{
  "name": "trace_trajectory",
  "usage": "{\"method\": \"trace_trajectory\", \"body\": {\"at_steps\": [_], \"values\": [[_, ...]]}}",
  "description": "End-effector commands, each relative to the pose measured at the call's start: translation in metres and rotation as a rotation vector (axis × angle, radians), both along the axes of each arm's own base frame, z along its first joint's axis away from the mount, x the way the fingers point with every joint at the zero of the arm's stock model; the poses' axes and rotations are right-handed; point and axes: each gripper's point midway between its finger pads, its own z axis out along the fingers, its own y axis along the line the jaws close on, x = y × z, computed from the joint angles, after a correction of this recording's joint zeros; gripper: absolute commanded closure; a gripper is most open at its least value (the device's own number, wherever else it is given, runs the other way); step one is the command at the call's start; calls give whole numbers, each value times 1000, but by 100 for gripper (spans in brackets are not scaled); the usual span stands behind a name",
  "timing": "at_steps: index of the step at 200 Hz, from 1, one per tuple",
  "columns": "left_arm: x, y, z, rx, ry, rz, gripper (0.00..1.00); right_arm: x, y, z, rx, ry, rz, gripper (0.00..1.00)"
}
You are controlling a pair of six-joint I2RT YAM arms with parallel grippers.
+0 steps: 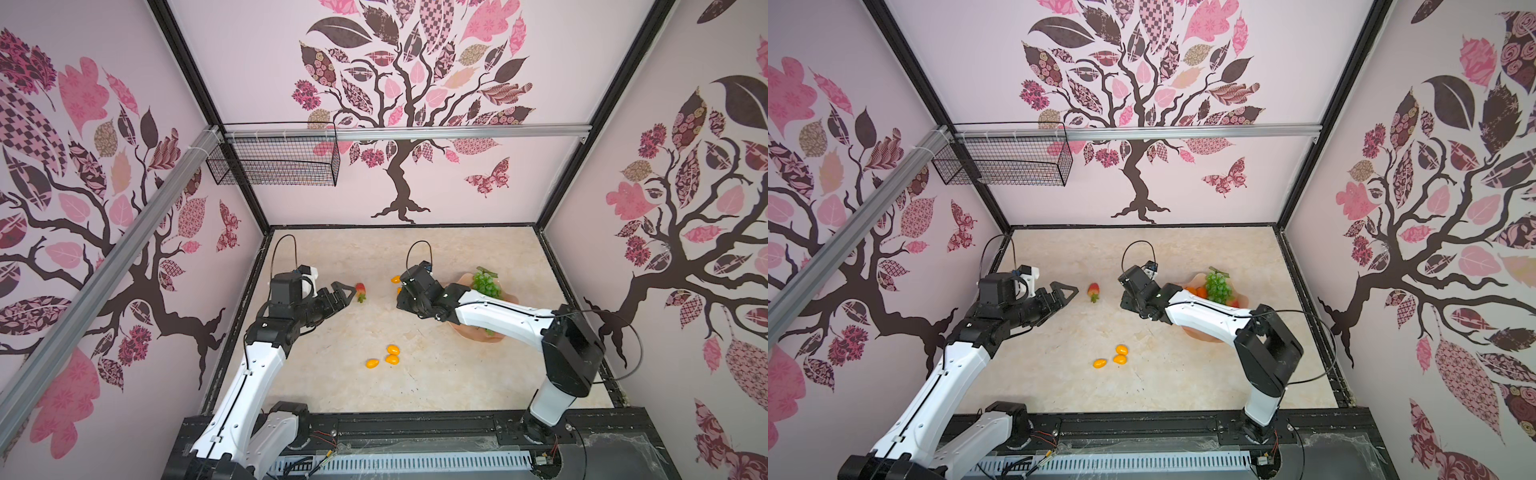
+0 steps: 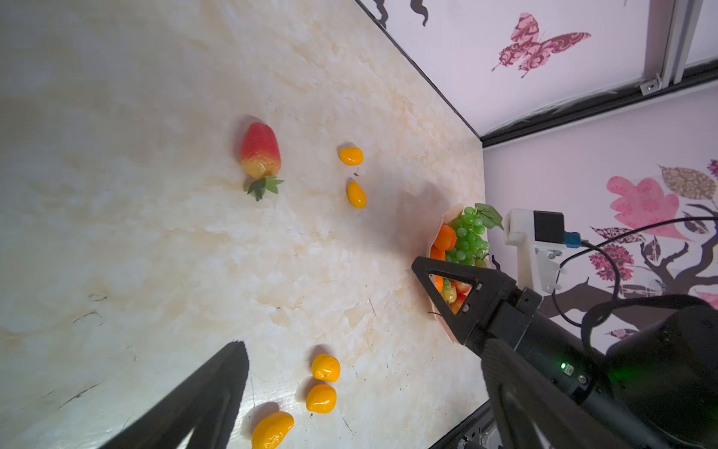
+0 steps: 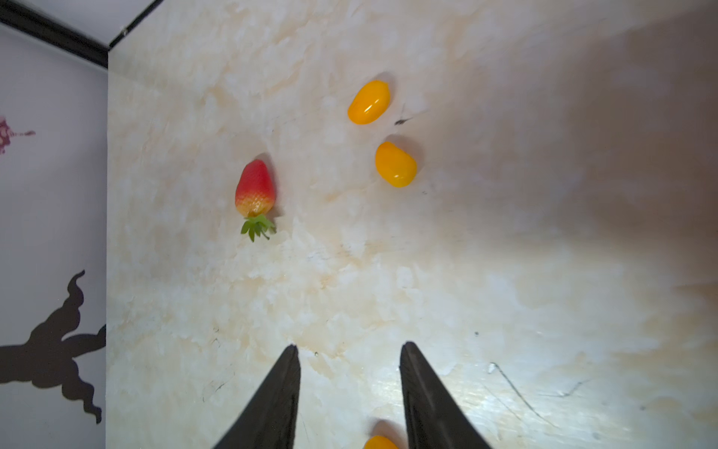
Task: Arrange fruit in a fruit bowl
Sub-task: Pick up the fruit from the center of the table.
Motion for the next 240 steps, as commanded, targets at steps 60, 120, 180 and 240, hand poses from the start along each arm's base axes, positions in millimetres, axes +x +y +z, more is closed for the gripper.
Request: {"method": "trace_trajectory", "body": {"at_steps": [60, 120, 180, 240], "values": [[-7, 32, -14, -73, 53, 83, 3, 6, 93, -37, 3, 92, 274, 56], [0, 52, -17, -110, 57, 173, 3, 22, 114, -61, -59, 121, 301, 56], [1, 53, -15, -106, 57, 174, 3, 45, 121, -76, -148, 126, 264, 55], [1, 53, -16, -107, 58, 174, 3, 53, 120, -99, -212, 147, 238, 53]]}}
